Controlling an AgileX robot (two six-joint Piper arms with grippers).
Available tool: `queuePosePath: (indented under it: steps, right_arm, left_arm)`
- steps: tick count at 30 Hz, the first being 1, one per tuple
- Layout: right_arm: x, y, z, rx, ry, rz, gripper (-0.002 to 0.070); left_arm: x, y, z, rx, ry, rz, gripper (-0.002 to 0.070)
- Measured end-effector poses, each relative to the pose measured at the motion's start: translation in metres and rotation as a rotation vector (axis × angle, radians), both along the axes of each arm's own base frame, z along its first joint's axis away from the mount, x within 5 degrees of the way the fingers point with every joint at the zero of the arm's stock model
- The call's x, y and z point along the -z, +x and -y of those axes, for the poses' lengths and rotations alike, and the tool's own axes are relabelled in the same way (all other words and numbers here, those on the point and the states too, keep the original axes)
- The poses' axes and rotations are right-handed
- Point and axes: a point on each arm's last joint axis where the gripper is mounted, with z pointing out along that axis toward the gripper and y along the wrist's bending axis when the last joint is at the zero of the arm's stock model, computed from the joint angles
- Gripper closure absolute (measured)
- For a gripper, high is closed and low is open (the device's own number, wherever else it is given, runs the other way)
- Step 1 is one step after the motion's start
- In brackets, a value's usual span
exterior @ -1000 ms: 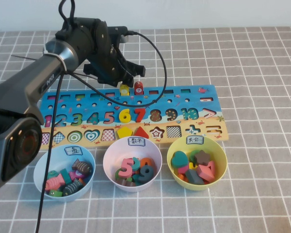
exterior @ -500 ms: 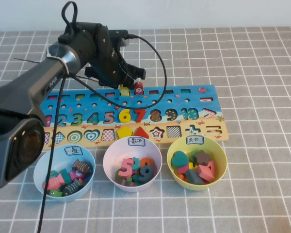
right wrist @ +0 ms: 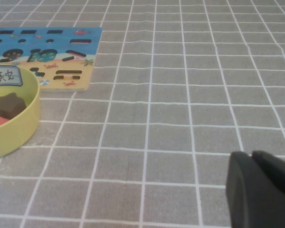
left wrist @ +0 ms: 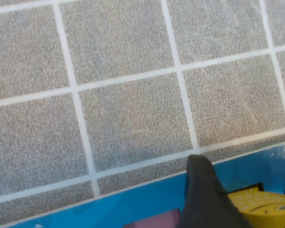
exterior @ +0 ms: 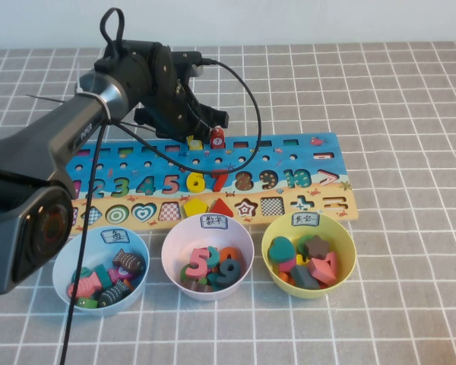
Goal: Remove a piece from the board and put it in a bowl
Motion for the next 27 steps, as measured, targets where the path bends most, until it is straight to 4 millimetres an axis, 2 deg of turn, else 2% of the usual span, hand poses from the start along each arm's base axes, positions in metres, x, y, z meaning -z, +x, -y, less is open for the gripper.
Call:
queuePosePath:
  steps: [11, 19, 27]
  right_arm:
    - [0.000, 0.000, 0.000, 0.000, 0.000, 0.000, 0.0694]
    - [0.000, 0.000, 0.000, 0.000, 0.000, 0.000, 0.0694]
    - [0.000, 0.000, 0.000, 0.000, 0.000, 0.000, 0.0694]
  left_arm:
    - [0.000, 0.000, 0.000, 0.000, 0.000, 0.000, 0.0458]
    - [-0.001, -0.001, 0.000, 0.000, 0.001, -0.003, 0.0466]
    - [-0.017, -0.002, -0.001, 0.002, -0.007, 0.016, 0.0466]
